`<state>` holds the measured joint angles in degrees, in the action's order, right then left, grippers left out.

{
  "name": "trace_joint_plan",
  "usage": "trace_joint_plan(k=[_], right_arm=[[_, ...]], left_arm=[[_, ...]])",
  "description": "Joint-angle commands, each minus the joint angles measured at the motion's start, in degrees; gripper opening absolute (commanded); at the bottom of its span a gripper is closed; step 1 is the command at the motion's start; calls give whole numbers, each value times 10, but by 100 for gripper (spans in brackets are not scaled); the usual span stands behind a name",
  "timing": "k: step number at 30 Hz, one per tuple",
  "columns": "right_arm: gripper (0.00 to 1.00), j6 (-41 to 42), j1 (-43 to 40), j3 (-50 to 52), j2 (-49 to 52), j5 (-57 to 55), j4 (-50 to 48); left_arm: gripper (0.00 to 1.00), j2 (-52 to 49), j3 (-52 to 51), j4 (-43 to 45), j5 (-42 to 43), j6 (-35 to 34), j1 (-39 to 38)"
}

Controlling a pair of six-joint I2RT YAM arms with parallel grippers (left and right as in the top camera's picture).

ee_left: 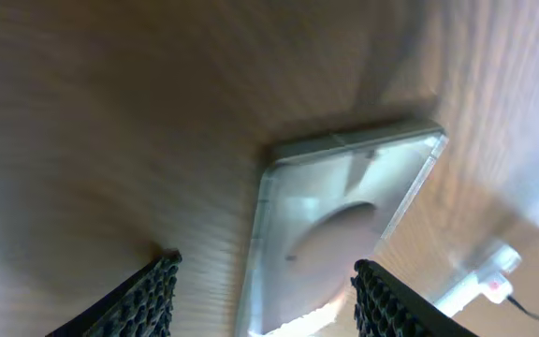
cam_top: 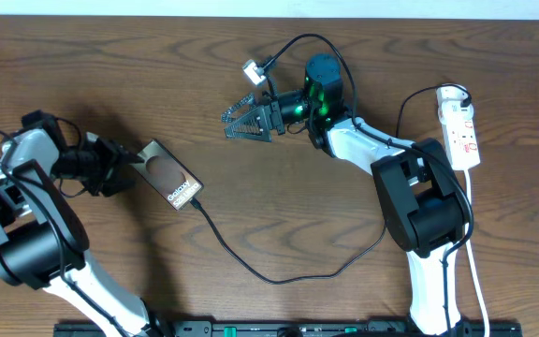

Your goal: Plug charger to phone and switch on socket

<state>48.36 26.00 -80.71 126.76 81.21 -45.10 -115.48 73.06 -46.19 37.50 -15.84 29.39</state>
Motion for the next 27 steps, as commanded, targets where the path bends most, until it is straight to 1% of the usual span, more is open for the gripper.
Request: trace_joint_plan(k=[1,2,3,5,7,9,13,17,20,22,25,27], right_arm=[[99,-13,2,-10,-7,7,-1],[99,-13,2,-10,-7,5,-1],[99,-14,3,-10,-7,0,0],[99,-26,3,-10,-7,-8,23],[99,-33,3,-10,-7,-35,78],[99,-61,3,-10,-7,-70,156],[99,-123,-4,-10,-7,-150,311],[99,-171,-17,-10,-19,-223,428],[99,-223,-32,-12,-59,-301,531],[99,-266,-46,-19,-106,-370,619],[99,-295,-70,-33,-192,-498,733],[99,-304,-88,-38,-250,-575,777]], left_arm=[[60,55,-13,-2,-40,11,19],[60,71,-13,-2,-31,16,18],[61,113,-13,2,-7,34,17],[64,160,-13,4,10,38,12],[69,203,-13,13,24,38,5],[73,240,-13,19,45,38,-5],[73,296,-13,21,60,38,-33],[74,327,-13,21,60,35,-62],[74,333,-13,21,60,35,-78],[74,332,-13,21,60,35,-85],[75,332,-13,23,60,36,-90],[74,332,-13,25,60,36,-90]])
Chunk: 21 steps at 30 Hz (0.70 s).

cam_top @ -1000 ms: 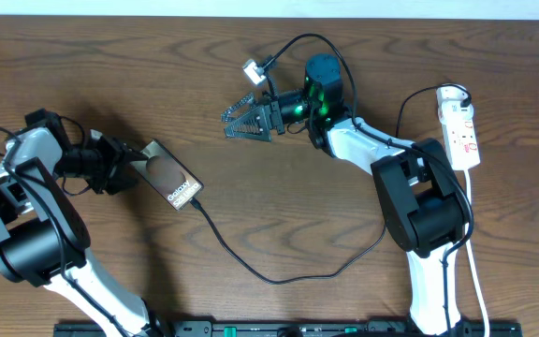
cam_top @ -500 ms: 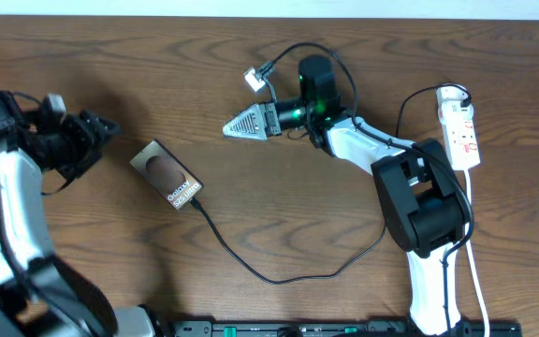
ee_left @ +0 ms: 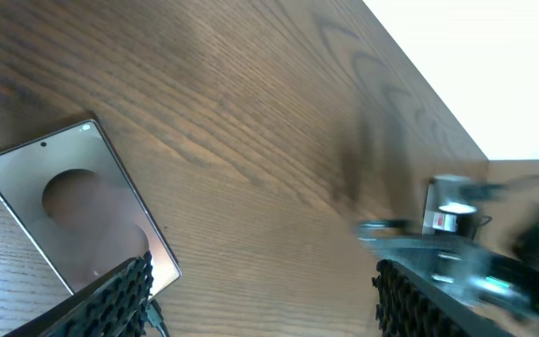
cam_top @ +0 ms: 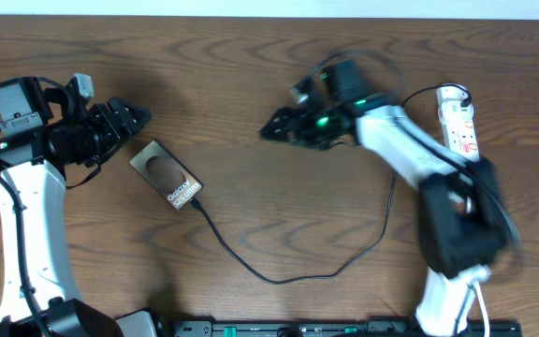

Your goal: Plug charger to phone and switch on socket

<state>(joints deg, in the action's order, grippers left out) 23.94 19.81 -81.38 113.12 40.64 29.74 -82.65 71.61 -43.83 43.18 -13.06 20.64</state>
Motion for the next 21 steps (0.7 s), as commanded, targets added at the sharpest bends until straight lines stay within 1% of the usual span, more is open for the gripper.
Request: trace_joint_plan(k=[1,3,5,8,10,12,15,18,21], right_arm=[[99,-63,-40,-32,-149,-209,43],[99,-68,-73,-32,-209,-250,50],[99,-78,-121,-33,-261,-255,48],[99,-81,-219,-33,-318,-250,48],[99,-92,-296,-33,-333,-216,50],[99,-104,-370,-33,-332,-156,55],[99,-126,-485,-33,-301,-43,64],[99,-149,-553,-34,-250,50,63],[99,-172,-584,-34,-188,96,57]], left_arm=[[76,3,1,2,3,8,-3],[80,3,1,3,3,8,-3],[82,3,1,3,3,8,-3],[83,3,1,4,3,8,-3],[83,3,1,4,3,8,-3],[83,3,1,4,3,10,-3],[83,3,1,7,3,10,-3],[84,3,1,13,3,10,-3],[84,3,1,14,3,10,-3]])
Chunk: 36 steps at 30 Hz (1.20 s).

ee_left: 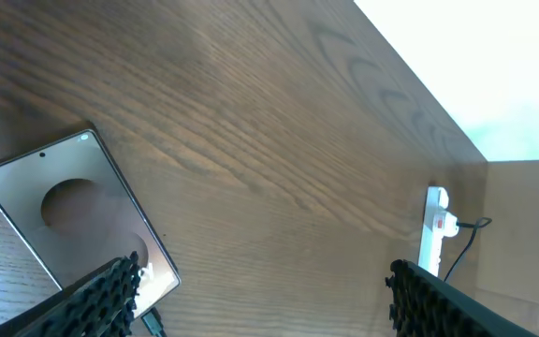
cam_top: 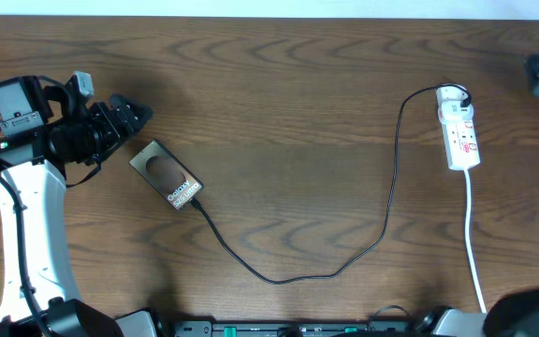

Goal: Plug charger to phone and switch on socket
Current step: 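Move the right gripper to the white power strip's switch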

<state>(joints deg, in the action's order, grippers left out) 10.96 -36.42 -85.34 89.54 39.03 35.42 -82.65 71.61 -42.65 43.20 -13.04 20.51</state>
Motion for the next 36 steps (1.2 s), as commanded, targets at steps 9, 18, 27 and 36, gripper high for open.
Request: trace_joint_plan(k=[9,18,27,36], right_arm=[[99,-151,-6,-103,280,215,89],[99,-202,35,-162,322,24,195],[99,-220,96,-161,334,-85,202],[99,-220,105,-162,334,-104,196]], left_arm=[[84,3,1,-1,3,10,-1],[84,3,1,-13,0,30,-1],[84,3,1,-13,-2,29,-1],[84,3,1,-17,-2,29,-1]])
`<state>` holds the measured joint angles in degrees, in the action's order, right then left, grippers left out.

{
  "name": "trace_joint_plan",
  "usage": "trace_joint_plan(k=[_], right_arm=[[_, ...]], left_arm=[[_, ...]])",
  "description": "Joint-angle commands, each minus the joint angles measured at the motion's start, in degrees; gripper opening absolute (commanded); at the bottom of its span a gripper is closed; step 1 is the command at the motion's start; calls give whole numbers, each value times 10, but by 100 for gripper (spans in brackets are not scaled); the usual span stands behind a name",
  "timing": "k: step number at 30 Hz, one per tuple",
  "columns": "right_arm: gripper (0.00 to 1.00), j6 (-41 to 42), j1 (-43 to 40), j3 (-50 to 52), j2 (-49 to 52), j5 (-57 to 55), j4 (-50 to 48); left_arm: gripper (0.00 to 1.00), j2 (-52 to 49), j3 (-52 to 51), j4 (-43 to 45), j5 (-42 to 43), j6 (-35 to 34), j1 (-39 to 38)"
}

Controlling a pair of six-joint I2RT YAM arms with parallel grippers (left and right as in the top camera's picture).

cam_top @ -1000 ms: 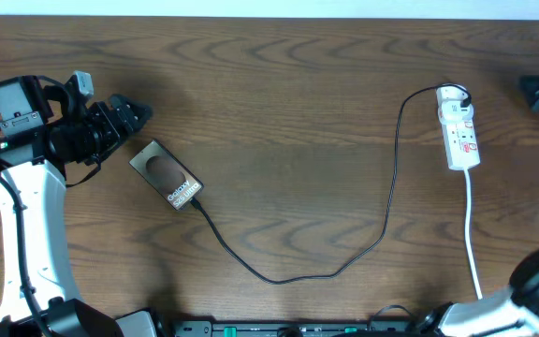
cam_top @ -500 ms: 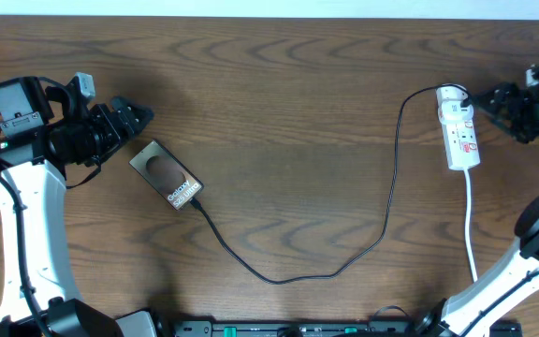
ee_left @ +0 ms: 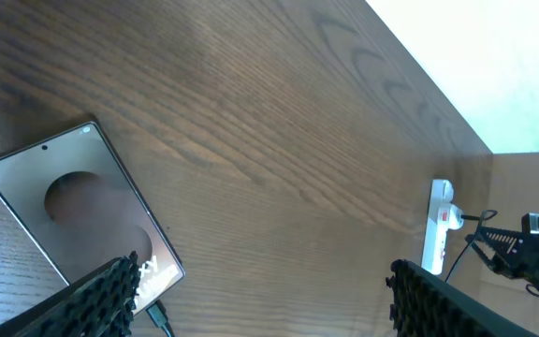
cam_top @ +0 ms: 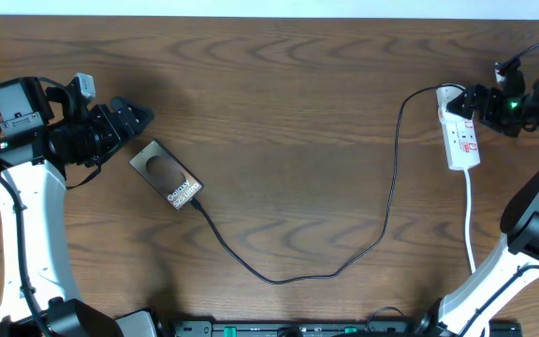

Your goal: Plug charger to phone and switch on socket

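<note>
The phone [cam_top: 165, 174] lies face up left of centre, also in the left wrist view [ee_left: 82, 215]. The black charger cable [cam_top: 288, 277] sits in its lower end at the connector [ee_left: 160, 316] and runs to the white power strip [cam_top: 460, 131] at the far right, where its plug [cam_top: 451, 94] is seated. My left gripper [cam_top: 138, 117] hovers open just up-left of the phone, nothing between its fingers [ee_left: 101, 300]. My right gripper [cam_top: 480, 99] is at the strip's far end beside the plug, its fingers slightly apart.
The brown wooden table [cam_top: 279, 103] carries only the phone, cable and strip. The strip's white cord [cam_top: 469, 234] runs toward the front edge at the right. The table's far edge meets a white wall [ee_left: 494, 65].
My right gripper was at the frame's far right edge, away from the strip; now it is at the strip's far end by the plug. The left arm, phone and cable have not moved.
First my left gripper was low at the phone's left end and my right gripper was open over the table's upper middle. Then the left stood raised up-left of the phone and the right showed blurred further right. Then the right was at the edge, now at the strip.
</note>
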<state>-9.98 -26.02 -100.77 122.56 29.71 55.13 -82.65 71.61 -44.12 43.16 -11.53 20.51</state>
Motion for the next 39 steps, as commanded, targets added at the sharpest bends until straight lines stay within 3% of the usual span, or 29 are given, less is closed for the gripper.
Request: trace_joint_plan(k=[1,39], right_arm=[[99,-11,1,-7,4,-11,-2],[99,-15,6,-7,50,45,-25]], left_arm=[[84,3,1,-2,-1,14,-1],[84,3,1,-2,-3,14,-1]])
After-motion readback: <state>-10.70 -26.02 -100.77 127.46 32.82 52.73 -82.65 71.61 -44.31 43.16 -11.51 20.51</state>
